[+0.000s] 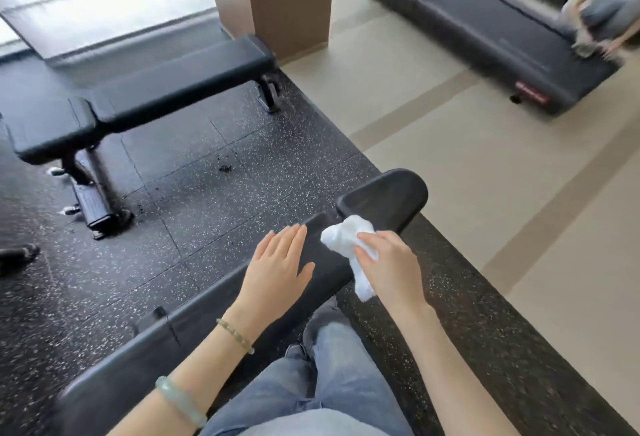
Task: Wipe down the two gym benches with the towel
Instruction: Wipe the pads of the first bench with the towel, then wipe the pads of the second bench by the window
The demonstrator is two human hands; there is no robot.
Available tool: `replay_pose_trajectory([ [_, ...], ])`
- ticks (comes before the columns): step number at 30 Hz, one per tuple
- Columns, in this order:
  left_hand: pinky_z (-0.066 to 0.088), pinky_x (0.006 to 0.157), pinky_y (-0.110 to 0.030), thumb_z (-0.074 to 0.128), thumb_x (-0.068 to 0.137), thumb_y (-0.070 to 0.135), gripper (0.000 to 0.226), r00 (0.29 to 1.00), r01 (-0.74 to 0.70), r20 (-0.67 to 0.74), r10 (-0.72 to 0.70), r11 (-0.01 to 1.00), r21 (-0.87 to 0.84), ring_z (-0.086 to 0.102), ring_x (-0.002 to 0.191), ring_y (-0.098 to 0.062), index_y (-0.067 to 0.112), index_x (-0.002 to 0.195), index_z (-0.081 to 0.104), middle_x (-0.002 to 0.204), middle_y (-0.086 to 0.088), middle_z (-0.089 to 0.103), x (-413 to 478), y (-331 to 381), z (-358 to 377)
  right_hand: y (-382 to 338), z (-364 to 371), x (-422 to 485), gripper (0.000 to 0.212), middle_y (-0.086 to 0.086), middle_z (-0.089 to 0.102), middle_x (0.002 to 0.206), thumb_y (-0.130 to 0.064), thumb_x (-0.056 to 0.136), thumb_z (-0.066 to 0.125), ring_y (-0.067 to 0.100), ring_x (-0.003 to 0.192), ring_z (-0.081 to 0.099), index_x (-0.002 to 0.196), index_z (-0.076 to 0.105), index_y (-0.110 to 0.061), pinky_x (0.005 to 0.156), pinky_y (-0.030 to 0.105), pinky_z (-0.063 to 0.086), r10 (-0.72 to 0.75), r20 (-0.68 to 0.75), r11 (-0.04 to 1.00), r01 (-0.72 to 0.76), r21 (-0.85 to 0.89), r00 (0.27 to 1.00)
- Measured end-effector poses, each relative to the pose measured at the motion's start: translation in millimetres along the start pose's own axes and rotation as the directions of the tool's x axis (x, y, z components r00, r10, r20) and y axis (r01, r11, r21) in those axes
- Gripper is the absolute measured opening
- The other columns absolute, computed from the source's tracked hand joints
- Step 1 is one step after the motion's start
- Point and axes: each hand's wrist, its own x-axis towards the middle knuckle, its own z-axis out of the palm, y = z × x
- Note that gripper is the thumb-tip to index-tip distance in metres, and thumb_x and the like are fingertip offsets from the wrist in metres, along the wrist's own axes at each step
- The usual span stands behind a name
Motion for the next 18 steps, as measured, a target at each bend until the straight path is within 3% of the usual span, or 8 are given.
replay_pose_trajectory([
  [5,0.032,0.110,-0.044,0.032,0.091,0.045,0.062,0.994,-0.097,-0.050,0.096,0.995,-0.028,0.049,0.127,-0.024,0.005,0.136,0.046,0.136,-0.010,0.052,9,39,-24,16,-38,-26,0.021,0.007,0.065,0.104,-0.020,0.085,0.068,0.029,0.087,0.063,0.105,0.071,-0.021,0.066,0.038,0.053,0.052,-0.158,0.998,-0.047,0.035,0.986],
  [10,0.017,0.113,-0.033,0.035,0.092,0.045,0.060,0.986,-0.163,-0.033,0.161,0.986,-0.036,0.048,0.127,-0.022,0.007,0.137,0.045,0.137,-0.008,0.052,16,72,-35,35,-55,-46,0.022,0.006,0.066,0.100,-0.015,0.077,0.075,0.030,0.082,0.065,0.099,0.073,-0.020,0.061,0.035,0.051,0.125,-0.300,0.991,-0.105,0.083,0.946],
  [18,0.016,0.113,-0.031,0.035,0.093,0.045,0.059,0.983,-0.181,0.022,0.183,0.981,-0.064,0.045,0.127,-0.022,0.006,0.137,0.045,0.138,-0.008,0.051,39,160,-18,114,-98,-59,0.022,0.005,0.068,0.095,-0.013,0.075,0.078,0.026,0.074,0.066,0.095,0.074,-0.020,0.055,0.032,0.052,0.170,-0.372,0.984,-0.135,0.119,0.913],
])
